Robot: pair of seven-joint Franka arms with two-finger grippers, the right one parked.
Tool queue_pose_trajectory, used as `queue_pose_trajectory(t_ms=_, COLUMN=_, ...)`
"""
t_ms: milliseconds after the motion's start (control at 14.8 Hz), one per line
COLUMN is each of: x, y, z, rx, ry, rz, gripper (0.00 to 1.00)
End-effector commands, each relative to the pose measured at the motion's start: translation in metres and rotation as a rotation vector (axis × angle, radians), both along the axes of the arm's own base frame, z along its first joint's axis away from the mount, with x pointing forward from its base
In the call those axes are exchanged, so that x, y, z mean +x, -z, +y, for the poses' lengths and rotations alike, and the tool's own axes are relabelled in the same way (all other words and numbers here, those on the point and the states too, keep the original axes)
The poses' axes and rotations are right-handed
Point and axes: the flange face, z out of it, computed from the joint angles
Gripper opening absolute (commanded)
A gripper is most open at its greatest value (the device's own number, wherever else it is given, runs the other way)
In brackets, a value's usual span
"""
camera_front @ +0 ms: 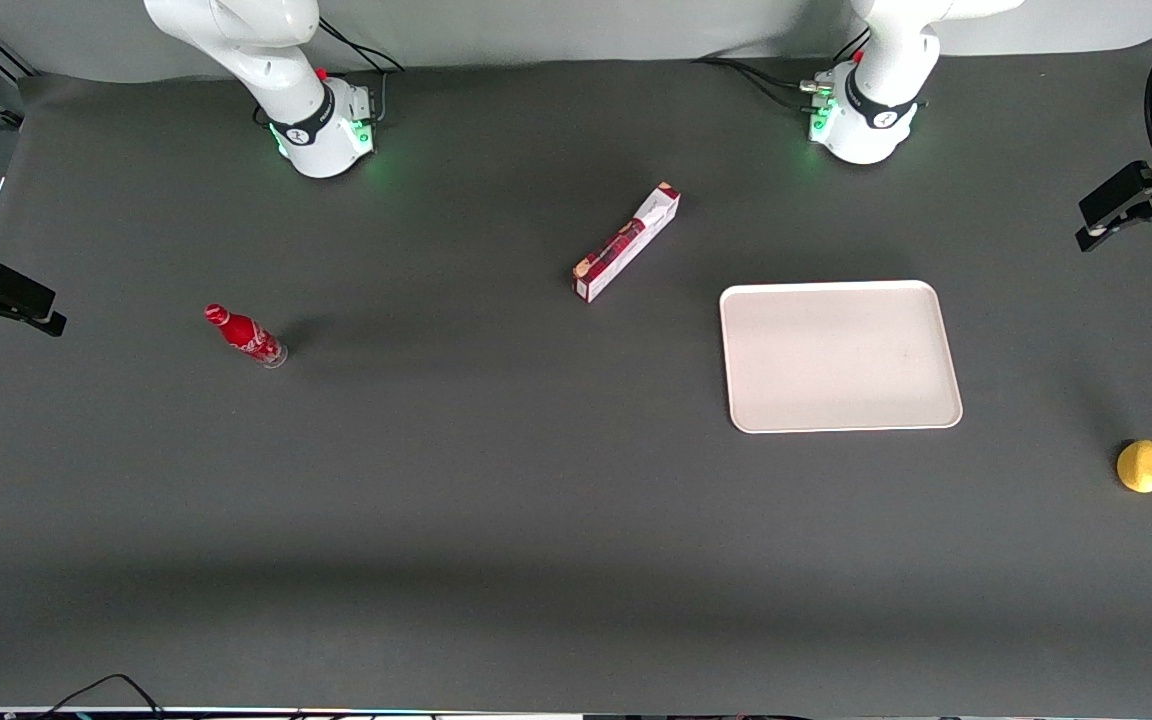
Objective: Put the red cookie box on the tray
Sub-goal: 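Move the left gripper over the red cookie box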
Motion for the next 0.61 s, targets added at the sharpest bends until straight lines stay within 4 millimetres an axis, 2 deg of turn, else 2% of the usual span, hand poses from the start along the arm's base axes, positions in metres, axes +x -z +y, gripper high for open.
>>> queue_pose_trajectory(t_ms=0, x=-0.008, y=-0.001, z=0.001, rx=0.004, ry=0.011, rz=0.01, gripper=1.0)
queue_pose_trajectory(t_ms=135, x=-0.006, y=0.004, z=-0.001, rx=0.0, ry=0.022, rz=0.016, gripper=1.0)
queue_pose_trajectory(t_ms=202, x=-0.004, y=0.009, z=-0.008, rx=-0.005, ry=0.08, rz=0.028, gripper=1.0)
queue_pose_trajectory(t_ms=270, x=-0.004, y=0.024, z=-0.027, rx=-0.02, ry=0.166, rz=0.058, gripper=1.0)
queue_pose_trajectory(t_ms=405, x=-0.013, y=0.048, z=-0.081, rx=-0.037, ry=0.266, rz=0.116, gripper=1.0)
queue_pose_trajectory(t_ms=540, x=-0.029, y=0.08, z=-0.153, rx=-0.014, ry=0.399, rz=0.17, gripper=1.0)
